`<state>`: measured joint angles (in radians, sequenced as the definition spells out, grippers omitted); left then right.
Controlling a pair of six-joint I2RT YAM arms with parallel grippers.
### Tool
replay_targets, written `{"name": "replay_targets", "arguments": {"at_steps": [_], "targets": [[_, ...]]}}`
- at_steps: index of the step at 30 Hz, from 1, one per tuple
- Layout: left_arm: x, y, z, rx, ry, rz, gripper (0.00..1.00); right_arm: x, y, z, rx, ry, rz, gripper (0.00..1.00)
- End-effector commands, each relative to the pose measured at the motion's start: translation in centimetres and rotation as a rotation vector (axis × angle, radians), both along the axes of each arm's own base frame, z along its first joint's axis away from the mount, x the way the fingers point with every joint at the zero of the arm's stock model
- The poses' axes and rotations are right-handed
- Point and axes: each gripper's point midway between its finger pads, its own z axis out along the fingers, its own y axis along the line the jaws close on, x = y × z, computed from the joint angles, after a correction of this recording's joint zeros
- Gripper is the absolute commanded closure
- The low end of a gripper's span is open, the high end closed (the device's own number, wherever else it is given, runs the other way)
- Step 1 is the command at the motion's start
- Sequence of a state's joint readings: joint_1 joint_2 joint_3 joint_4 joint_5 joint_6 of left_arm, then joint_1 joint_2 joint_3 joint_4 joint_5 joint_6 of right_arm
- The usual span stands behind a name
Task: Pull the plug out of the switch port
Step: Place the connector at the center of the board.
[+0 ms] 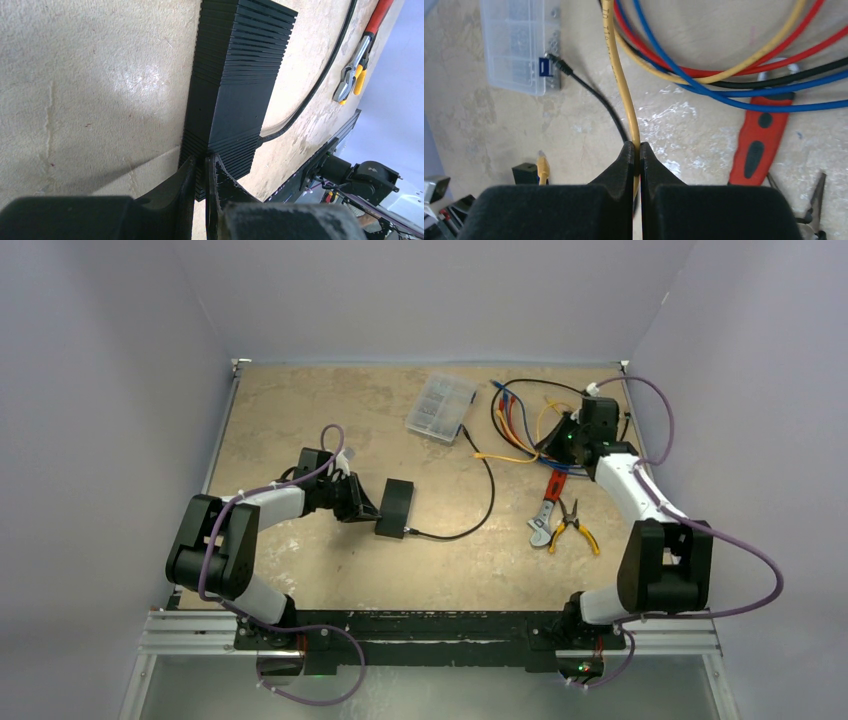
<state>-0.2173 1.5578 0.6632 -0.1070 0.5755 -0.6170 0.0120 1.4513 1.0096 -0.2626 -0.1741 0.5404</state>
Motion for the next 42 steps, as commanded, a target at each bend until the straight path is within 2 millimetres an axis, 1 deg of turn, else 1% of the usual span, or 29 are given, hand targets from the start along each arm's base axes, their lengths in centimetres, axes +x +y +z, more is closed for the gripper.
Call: {"name": "replay_targets", "arguments": {"at_steps": [1,4,10,18,30,36,40,42], "targets": [[-2.1,4.5,-5.4,0.267,0.091,0.047,1.0,0.5,-1.9,2.4,0.107,-0.087,-0.057,1.0],[-2.1,4.5,-5.4,0.267,0.091,0.046,1.0,0.2,-3.3,1.7,0.142,-0.079,-0.096,1.0],[-2.1,4.5,-5.4,0.268,0.092,0.046,1.0,0.2,-5.5,1.9,0.162,-0.106,-0.156,1.0],[-2.1,4.5,-5.4,0.268,0.092,0.047,1.0,1.3,-6.6,1.1,0.177,-0.095,-0.164,1.0],[-2.1,4.5,-5.6,0.271,0.097,0.044,1.0,5.0,-8.2,2.0,0.23,-0.133,-0.227,1.0],[-2.1,4.6,-5.6,0.274,0.095,0.046,1.0,6.6,-8.5,1.3,0.295,-0.131,-0.26,1.0],[-2.1,4.6,-5.5,0.274,0.093,0.046,1.0,7.5,-8.8,0.5,0.311,-0.119,-0.274,1.0],[-2.1,4.6,-5.5,0.274,0.094,0.046,1.0,7.9,-9.0,0.5,0.316,-0.12,-0.283,1.0]]}}
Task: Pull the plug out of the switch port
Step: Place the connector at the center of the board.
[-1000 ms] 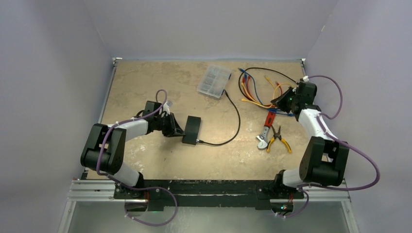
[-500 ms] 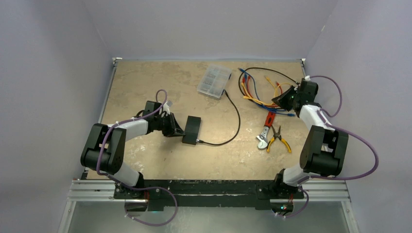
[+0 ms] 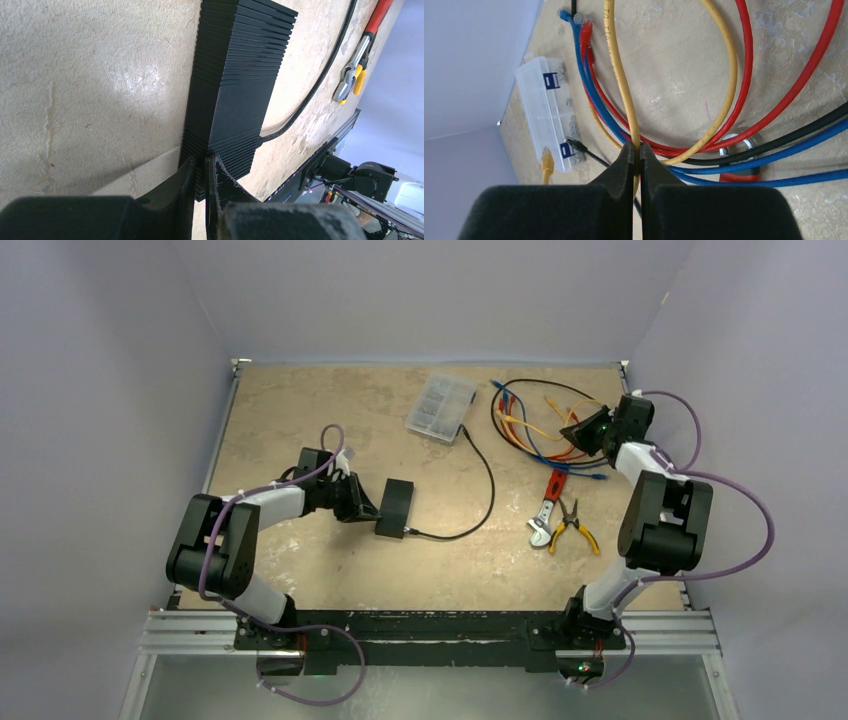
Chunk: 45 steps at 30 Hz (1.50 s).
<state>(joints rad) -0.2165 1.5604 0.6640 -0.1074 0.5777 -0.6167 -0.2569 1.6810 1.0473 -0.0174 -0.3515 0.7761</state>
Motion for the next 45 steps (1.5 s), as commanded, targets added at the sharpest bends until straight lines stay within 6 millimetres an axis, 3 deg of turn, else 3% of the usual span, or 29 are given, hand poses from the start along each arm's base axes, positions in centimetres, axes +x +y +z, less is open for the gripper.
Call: {"name": "replay_targets", "arguments": {"at_steps": [1,8,17,19,22,23,39,45], "targets": [[-2.0,4.6,-5.4,0.274,0.089,0.046,1.0,2.4,-0.8,2.8,0.018,-0.094,-0.025,1.0],[-2.0,4.5,-5.4,0.272,0.088,0.045,1.0,3.6,-1.0,2.0,0.043,-0.089,-0.031,0.99],[-2.0,4.4,-5.3,0.265,0.084,0.042,1.0,3.7,-0.8,1.4,0.071,-0.097,-0.035,0.77],[-2.0,4.4,-5.2,0.262,0.082,0.04,1.0,3.5,-0.7,1.7,0.079,-0.113,-0.036,0.66],[-1.9,4.3,-5.0,0.257,0.074,0.039,1.0,3.3,-0.3,2.5,0.075,-0.142,-0.014,0.35],[-1.8,4.3,-5.0,0.255,0.071,0.039,1.0,3.2,-0.2,2.6,0.076,-0.146,-0.004,0.33],[-1.9,4.1,-4.9,0.245,0.071,0.036,1.0,1.2,2.4,2.4,-0.023,-0.176,0.2,0.25],[-1.9,4.1,-4.9,0.244,0.072,0.038,1.0,0.4,5.7,3.6,-0.143,-0.177,0.317,0.25]]}}
